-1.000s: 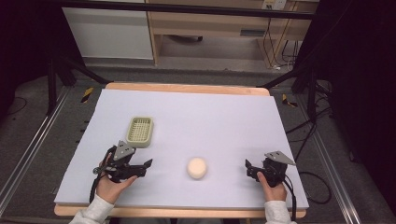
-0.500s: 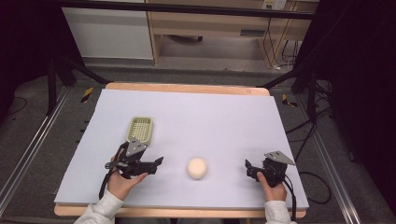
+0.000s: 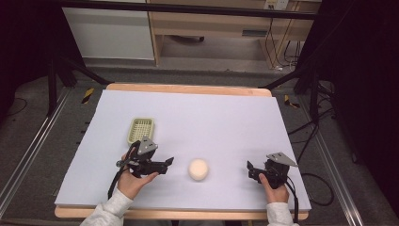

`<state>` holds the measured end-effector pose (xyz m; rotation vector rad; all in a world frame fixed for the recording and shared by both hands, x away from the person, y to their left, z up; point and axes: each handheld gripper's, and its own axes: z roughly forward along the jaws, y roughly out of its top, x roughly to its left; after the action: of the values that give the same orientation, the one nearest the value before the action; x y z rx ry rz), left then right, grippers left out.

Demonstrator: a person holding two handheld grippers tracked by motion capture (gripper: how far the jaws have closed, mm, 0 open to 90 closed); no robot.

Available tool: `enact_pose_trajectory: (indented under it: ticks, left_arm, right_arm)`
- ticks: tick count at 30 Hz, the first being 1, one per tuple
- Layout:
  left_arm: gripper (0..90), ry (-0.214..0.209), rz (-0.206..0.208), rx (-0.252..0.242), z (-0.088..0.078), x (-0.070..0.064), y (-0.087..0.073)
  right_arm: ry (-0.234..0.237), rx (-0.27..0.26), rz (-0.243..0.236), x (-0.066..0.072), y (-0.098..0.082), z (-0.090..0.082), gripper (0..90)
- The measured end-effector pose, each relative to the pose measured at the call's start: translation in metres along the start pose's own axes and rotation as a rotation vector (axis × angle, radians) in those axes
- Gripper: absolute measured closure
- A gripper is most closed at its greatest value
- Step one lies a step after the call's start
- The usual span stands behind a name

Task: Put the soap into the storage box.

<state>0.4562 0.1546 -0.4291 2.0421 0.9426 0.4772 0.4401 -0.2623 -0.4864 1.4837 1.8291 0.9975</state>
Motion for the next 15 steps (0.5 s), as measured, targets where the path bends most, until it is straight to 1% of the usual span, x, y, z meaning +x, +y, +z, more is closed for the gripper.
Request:
enact_pose_trajectory:
  ticks: [3, 5, 7, 10, 15]
  left_arm:
    - [20.9, -0.015, 0.006, -0.001, 0.004, -0.006, 0.005]
    - [20.8, -0.019, 0.010, -0.003, 0.004, -0.007, 0.006]
    - [20.8, -0.034, 0.012, -0.002, 0.007, -0.012, 0.010]
    - [20.7, -0.037, 0.018, -0.002, 0.008, -0.014, 0.011]
    - [20.6, -0.057, 0.023, 0.004, 0.014, -0.023, 0.015]
  right_arm:
    - [0.000, 0.001, 0.001, 0.000, 0.000, 0.000, 4.2]
    - [0.000, 0.000, 0.000, 0.000, 0.000, 0.000, 4.2]
    - [-0.001, 0.001, -0.001, 0.000, 0.000, 0.000, 4.2]
    - [-0.001, 0.000, -0.003, 0.000, 0.000, 0.000, 4.2]
    - [-0.001, 0.001, -0.007, 0.000, 0.000, 0.000, 4.2]
